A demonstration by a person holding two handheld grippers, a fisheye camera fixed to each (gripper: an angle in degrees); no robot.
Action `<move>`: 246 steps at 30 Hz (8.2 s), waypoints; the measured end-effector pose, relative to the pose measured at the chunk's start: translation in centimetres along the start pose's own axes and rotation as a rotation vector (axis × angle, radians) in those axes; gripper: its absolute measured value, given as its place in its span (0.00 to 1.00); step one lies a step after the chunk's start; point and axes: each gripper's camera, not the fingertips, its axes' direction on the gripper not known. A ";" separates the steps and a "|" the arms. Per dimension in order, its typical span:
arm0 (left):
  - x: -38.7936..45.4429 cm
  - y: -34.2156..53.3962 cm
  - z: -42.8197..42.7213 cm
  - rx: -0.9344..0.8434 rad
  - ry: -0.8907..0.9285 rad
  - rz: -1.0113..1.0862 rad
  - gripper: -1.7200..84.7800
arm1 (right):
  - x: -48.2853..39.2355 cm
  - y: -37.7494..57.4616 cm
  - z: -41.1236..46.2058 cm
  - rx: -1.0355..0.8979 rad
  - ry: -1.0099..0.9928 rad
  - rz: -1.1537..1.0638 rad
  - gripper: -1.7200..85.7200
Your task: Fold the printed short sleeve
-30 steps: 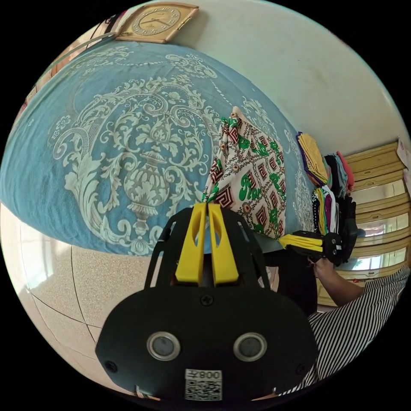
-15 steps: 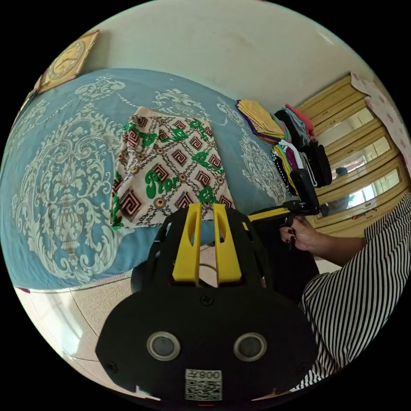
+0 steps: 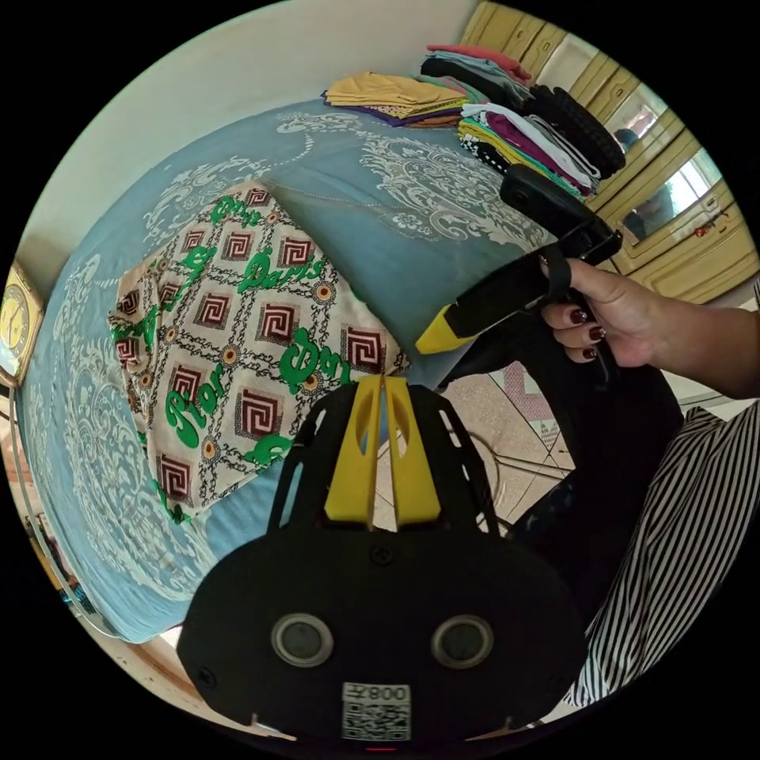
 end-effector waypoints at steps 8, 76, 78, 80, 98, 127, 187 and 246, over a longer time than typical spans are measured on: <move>-0.4 1.5 -0.8 0.050 0.029 -0.032 0.02 | 3.8 -1.5 1.6 0.003 -0.082 0.062 0.11; -20.6 34.1 -6.9 0.821 0.876 -1.005 0.04 | 9.4 12.3 -14.2 0.158 -0.276 -0.067 0.03; -19.4 32.4 -9.4 0.834 0.877 -0.934 0.04 | 9.2 14.4 -16.6 0.180 -0.278 -0.104 0.03; -18.4 31.0 -11.3 0.837 0.875 -0.878 0.04 | 8.9 16.1 -18.5 0.196 -0.275 -0.138 0.03; -7.2 12.2 -23.6 0.752 0.969 -0.509 0.04 | 13.2 36.1 -38.7 0.455 -0.336 -0.326 0.03; 9.9 -55.3 -38.8 0.749 0.909 -0.141 0.04 | 19.3 27.1 -86.7 0.748 -0.097 -0.497 0.03; 39.5 -92.9 -22.4 0.191 0.809 -0.026 0.02 | 46.3 36.0 -92.6 0.875 0.773 0.076 0.03; 12.0 -70.5 -8.8 0.244 0.662 -0.015 0.02 | 19.3 -16.7 -63.1 0.673 0.965 -0.474 0.11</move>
